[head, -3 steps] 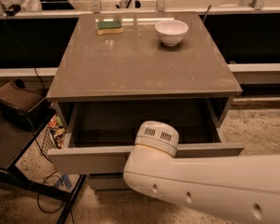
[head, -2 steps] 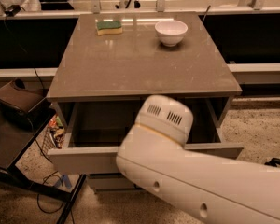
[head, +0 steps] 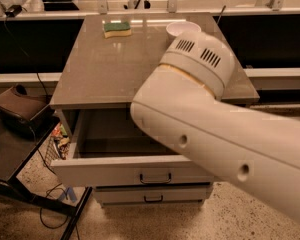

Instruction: Open top drawer

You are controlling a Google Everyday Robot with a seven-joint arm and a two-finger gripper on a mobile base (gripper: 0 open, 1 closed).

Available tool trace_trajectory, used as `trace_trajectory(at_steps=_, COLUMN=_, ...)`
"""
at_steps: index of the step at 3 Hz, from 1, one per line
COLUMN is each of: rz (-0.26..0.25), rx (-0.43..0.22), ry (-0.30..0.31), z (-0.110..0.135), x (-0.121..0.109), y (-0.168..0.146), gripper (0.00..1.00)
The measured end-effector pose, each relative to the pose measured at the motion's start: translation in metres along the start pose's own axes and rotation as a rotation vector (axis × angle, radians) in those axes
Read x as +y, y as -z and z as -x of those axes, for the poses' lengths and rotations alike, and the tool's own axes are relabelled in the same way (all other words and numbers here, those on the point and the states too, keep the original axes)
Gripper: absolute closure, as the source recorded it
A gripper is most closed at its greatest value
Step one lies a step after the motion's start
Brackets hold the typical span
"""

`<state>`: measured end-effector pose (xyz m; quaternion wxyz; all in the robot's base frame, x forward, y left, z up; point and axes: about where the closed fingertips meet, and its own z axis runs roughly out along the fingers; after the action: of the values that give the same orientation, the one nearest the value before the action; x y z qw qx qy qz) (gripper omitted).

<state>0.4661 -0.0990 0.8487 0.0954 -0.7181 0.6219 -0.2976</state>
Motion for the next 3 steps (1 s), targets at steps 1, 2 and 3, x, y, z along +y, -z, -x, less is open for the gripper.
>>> trace_trajectory(at_steps=1, rz=0.041, rx=-0.035, ry=-0.01, z=-0.01, x=-0.013, y=-0.029, gripper=1.0)
trace_trajectory(at_steps=2, rz=0.123, rx=-0.092, ry=-0.045, z=-0.016, x=-0.009, y=-0.079, gripper=1.0)
trace_trajectory(at_steps=3, rz=0.206, rx=-0.149, ry=-0.088, z=-0.018, x=0.001, y=-0.129, gripper=1.0)
